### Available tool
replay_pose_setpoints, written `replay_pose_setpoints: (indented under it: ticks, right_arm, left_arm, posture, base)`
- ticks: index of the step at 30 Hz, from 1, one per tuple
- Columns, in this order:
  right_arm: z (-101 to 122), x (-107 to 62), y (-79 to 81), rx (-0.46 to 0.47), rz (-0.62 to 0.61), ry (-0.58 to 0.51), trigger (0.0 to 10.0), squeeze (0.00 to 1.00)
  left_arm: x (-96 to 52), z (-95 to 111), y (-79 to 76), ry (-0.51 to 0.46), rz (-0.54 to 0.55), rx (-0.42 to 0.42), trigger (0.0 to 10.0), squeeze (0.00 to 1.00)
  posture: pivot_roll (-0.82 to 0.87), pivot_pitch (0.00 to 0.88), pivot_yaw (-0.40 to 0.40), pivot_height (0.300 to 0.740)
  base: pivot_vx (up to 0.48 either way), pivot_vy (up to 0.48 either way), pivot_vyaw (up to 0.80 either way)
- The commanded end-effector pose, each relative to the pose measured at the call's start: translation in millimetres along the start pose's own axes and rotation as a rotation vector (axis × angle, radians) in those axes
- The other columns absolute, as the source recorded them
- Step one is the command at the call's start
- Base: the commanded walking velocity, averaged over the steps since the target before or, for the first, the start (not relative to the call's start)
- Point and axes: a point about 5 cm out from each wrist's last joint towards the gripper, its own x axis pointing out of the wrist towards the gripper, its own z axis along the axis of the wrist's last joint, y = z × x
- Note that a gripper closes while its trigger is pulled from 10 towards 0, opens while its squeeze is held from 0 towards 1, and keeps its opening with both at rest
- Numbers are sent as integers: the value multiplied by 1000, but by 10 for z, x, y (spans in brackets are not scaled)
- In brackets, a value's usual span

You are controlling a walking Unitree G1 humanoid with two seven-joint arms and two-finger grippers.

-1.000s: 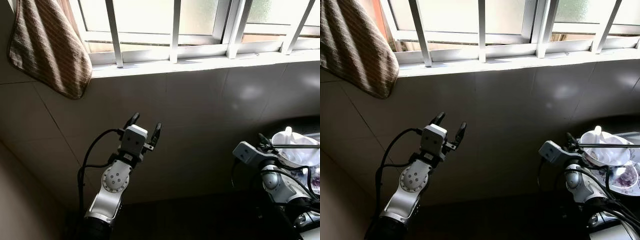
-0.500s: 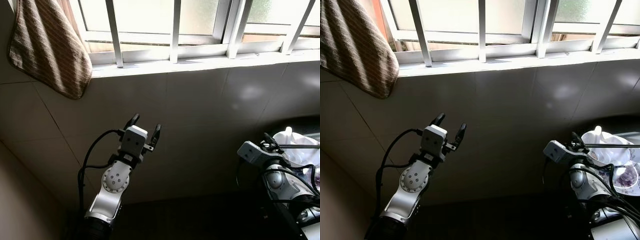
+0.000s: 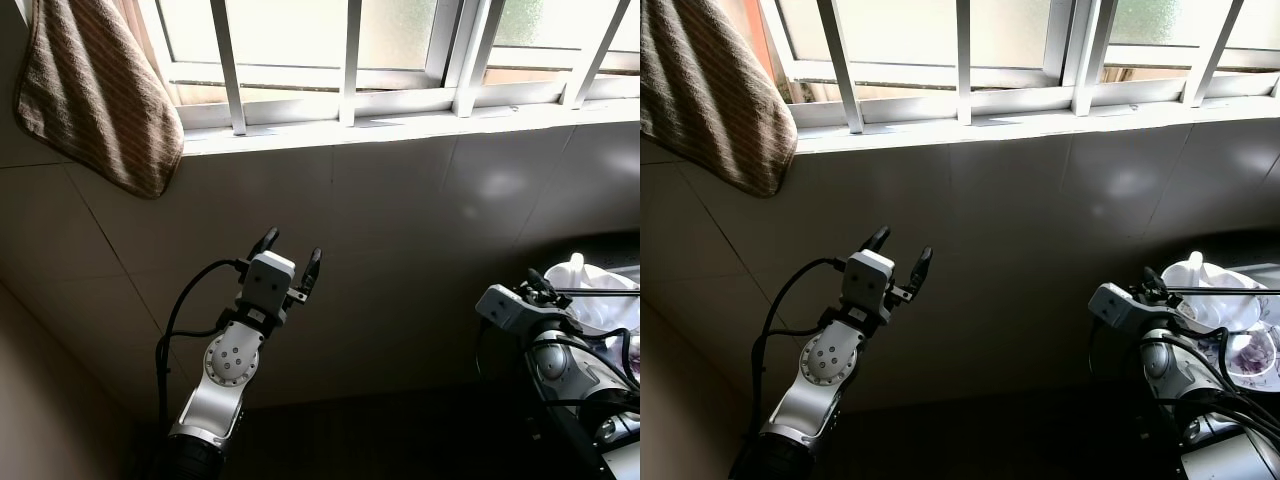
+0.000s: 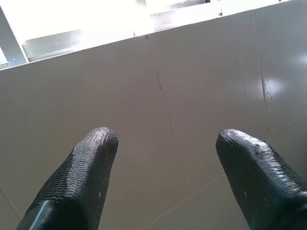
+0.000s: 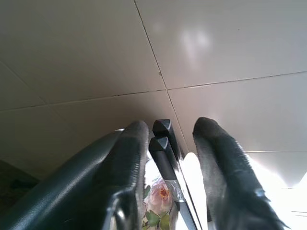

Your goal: Kitchen organization

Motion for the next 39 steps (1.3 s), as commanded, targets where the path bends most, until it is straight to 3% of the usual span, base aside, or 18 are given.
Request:
replay_pose_setpoints:
  ticks: [1,9,21,26,34,39]
  right_arm:
    - [-39,12,-63,-28,-16,5,0,0]
    - [-68,5,-51,-79,-17,23,0,0]
    - [-39,-11,8,-282,-7,-18,0,0]
    - [-20,17,-138,-362,-87,-55,0,0]
    - [72,58,-372,-337,-233,-105,0,0]
    - [301,97,-504,-295,-281,-191,0,0]
  left_arm:
    - [6,-8,10,2,1,14,10000,0]
    - [1,-21,8,8,2,14,10000,0]
    - [-11,-59,-35,25,-1,4,10000,0]
    - [-12,-73,-52,28,2,-6,10000,0]
    - [-6,-81,-84,28,2,-14,10000,0]
    - [-5,-90,-78,29,4,-14,10000,0]
  posture:
    - [38,0,29,740]
    - [38,0,29,740]
    - [27,0,25,740]
    - [15,0,20,740]
    - [8,0,15,740]
    - [5,0,18,740]
  base:
    - [0,0,0]
    - [0,0,0]
    - [0,0,0]
    - [0,0,0]
    - [0,0,0]
    - [0,0,0]
